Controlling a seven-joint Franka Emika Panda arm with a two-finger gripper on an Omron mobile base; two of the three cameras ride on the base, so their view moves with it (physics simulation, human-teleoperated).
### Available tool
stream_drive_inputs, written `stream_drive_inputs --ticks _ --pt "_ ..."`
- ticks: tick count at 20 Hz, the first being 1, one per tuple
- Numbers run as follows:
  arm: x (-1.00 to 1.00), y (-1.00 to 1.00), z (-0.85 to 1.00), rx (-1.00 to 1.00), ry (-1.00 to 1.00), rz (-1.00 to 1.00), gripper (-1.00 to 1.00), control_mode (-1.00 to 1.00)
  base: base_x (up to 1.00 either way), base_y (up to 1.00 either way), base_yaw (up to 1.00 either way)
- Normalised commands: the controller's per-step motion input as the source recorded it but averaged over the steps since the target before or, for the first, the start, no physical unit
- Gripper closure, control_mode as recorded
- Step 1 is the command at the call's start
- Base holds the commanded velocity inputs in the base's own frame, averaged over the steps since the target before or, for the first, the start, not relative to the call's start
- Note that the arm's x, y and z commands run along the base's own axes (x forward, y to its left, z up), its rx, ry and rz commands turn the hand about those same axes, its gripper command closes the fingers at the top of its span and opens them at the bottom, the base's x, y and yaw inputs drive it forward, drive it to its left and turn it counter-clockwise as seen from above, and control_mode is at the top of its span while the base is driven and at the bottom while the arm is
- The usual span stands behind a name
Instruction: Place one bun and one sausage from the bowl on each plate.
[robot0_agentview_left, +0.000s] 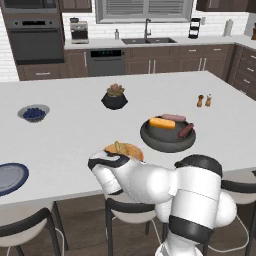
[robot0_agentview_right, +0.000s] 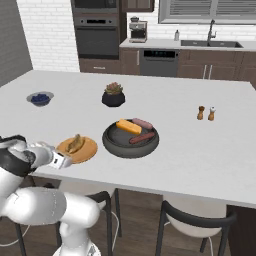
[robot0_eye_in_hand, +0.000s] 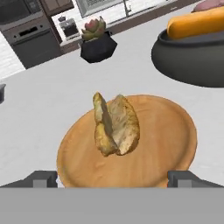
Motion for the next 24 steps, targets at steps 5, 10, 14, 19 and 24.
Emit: stream_drive_inputs --ticks 5,10,14,19,24 --pt "0.00 -0.33 1.00 0.00 0.25 -0.03 -1.00 -1.00 0.00 0.00 0.00" --pt "0.26 -0.84 1.00 0.00 0.07 0.00 -1.00 -1.00 0.00 0.00 0.00" --pt "0.35 -0.93 1.00 0.03 0.10 0.00 -1.00 -1.00 0.00 0.00 0.00" --pt "0.04 -0.92 1.00 0.04 0.02 -0.01 -1.00 -1.00 0.00 0.00 0.00" --pt "0.06 -0.88 1.00 0.36 -0.02 -0.02 -1.00 -1.00 0.00 0.00 0.00"
